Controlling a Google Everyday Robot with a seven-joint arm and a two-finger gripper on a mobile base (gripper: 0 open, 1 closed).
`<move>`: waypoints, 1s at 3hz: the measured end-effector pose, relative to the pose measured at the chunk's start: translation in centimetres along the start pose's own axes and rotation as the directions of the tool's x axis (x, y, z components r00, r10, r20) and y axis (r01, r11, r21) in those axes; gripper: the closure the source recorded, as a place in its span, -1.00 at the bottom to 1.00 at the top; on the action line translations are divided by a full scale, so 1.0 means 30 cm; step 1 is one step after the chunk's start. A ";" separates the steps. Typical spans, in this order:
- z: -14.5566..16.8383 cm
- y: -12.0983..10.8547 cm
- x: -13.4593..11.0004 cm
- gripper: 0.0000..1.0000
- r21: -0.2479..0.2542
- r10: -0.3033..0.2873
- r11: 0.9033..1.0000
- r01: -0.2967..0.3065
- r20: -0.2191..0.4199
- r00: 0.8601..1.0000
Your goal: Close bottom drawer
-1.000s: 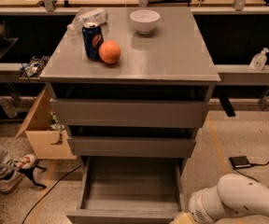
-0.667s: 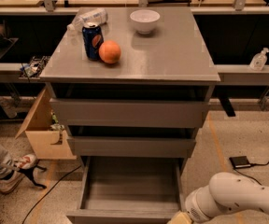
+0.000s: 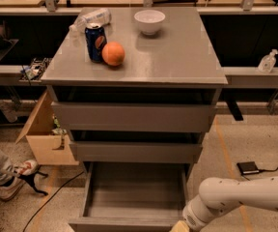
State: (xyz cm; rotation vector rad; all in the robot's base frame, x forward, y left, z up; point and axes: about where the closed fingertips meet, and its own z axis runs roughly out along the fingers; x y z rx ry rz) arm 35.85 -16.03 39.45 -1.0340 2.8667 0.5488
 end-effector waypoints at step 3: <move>0.178 -0.064 0.141 -1.00 -0.079 0.123 0.988 -0.129 -0.078 0.989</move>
Offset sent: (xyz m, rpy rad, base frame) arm -0.0224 -0.0239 -0.0723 0.0084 0.1543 -0.1025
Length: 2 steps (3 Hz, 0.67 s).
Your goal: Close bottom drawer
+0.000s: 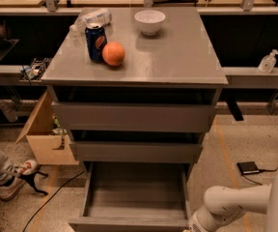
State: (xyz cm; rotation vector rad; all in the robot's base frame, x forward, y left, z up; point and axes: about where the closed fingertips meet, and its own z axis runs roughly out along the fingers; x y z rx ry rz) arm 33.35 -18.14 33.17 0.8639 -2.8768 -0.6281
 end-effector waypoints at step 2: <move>0.119 -0.031 0.058 -0.65 -0.082 0.034 0.996 -0.034 -0.001 0.999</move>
Offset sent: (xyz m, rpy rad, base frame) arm -0.0229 -0.0035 -0.0628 0.1119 0.0742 -0.0418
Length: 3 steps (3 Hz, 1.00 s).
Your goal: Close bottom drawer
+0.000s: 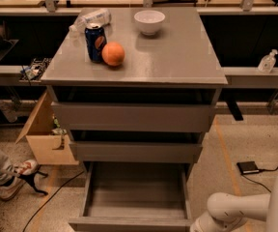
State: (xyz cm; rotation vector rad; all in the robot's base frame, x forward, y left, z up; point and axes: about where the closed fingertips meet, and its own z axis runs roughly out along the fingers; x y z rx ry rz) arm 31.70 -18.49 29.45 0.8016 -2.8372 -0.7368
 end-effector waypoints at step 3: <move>0.219 -0.098 -0.058 0.77 -0.005 -0.029 1.000 0.029 0.066 0.997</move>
Offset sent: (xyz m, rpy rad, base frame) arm 0.0147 0.0149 -0.0754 0.0663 -0.0736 -0.0178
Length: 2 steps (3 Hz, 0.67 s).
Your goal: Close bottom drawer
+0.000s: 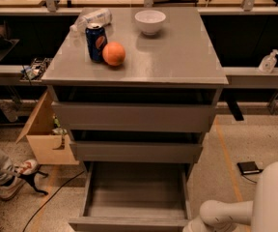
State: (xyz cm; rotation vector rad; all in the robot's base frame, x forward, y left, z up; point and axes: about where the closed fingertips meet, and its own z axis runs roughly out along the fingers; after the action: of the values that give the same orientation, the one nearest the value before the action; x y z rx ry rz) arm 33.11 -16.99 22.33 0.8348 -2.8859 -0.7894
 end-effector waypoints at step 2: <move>0.089 -0.103 -0.069 1.00 0.062 -0.029 0.998 0.026 0.047 0.998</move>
Offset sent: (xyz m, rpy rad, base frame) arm 0.0528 -0.0058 -0.0526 -0.0283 -0.1463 -0.0251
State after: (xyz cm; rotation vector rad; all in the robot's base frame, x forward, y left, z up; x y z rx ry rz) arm 35.95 -16.97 18.74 0.8755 -2.9609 -0.7361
